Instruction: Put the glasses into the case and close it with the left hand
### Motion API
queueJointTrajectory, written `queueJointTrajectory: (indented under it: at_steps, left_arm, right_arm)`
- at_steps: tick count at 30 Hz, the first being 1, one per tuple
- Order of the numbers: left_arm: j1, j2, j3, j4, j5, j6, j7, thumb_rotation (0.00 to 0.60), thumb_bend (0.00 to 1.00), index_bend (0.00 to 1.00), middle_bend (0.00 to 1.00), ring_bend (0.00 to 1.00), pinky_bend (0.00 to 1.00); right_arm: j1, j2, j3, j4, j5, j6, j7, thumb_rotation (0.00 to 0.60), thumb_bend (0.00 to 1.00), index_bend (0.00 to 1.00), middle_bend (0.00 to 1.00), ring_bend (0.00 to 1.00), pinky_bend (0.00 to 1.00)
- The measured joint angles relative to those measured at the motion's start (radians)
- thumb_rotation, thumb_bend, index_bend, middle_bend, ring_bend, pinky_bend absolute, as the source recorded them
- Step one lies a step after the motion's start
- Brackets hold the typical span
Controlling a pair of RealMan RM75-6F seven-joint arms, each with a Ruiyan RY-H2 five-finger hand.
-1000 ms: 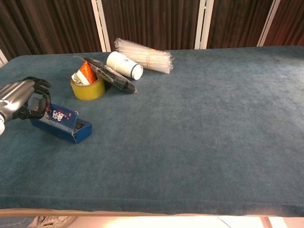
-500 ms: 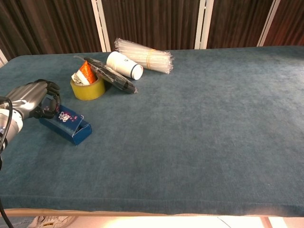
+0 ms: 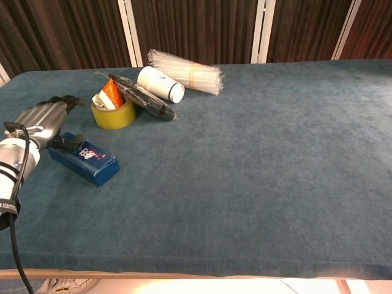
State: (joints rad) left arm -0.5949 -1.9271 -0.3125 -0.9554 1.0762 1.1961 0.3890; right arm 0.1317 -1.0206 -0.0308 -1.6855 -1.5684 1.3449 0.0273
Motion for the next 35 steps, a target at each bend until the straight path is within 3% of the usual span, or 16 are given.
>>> queueJointTrajectory:
  at_steps: [7,13,16,21,27,30,35]
  left_arm:
    - [0.001,-0.002,0.003,-0.008,0.011,0.01,-0.003,0.6,0.38,0.03,0.05,0.01,0.08]
    - [0.037,0.055,0.044,-0.117,0.068,0.057,-0.024,0.6,0.38,0.0,0.04,0.0,0.08]
    - [0.081,0.138,0.092,-0.243,0.112,0.085,-0.05,0.6,0.38,0.0,0.03,0.0,0.08]
    - [0.193,0.387,0.236,-0.506,0.244,0.153,-0.164,0.599,0.37,0.0,0.0,0.0,0.07]
    - [0.375,0.657,0.447,-0.585,0.421,0.284,-0.383,0.6,0.37,0.0,0.0,0.0,0.06]
    - [0.425,0.681,0.466,-0.564,0.453,0.35,-0.416,0.6,0.37,0.0,0.0,0.0,0.05]
    - [0.47,0.664,0.438,-0.521,0.476,0.406,-0.399,0.6,0.37,0.0,0.0,0.0,0.05]
  right_arm:
    - [-0.001,0.002,0.0,0.0,-0.003,0.003,0.006,0.6,0.27,0.0,0.0,0.0,0.0]
    - [-0.001,-0.001,0.001,0.004,0.0,0.002,-0.005,0.6,0.27,0.0,0.0,0.0,0.0]
    - [-0.002,-0.007,0.003,0.004,0.007,0.0,-0.021,0.6,0.27,0.0,0.0,0.0,0.0]
    - [-0.002,-0.023,0.005,0.003,0.023,-0.008,-0.065,0.6,0.27,0.0,0.0,0.0,0.0]
    - [0.004,-0.055,0.006,0.0,0.036,-0.025,-0.132,0.6,0.27,0.0,0.0,0.0,0.0]
    - [0.006,-0.07,0.007,-0.004,0.034,-0.026,-0.155,0.6,0.27,0.0,0.0,0.0,0.0]
    - [0.005,-0.075,0.007,-0.005,0.024,-0.015,-0.156,0.6,0.27,0.0,0.0,0.0,0.0]
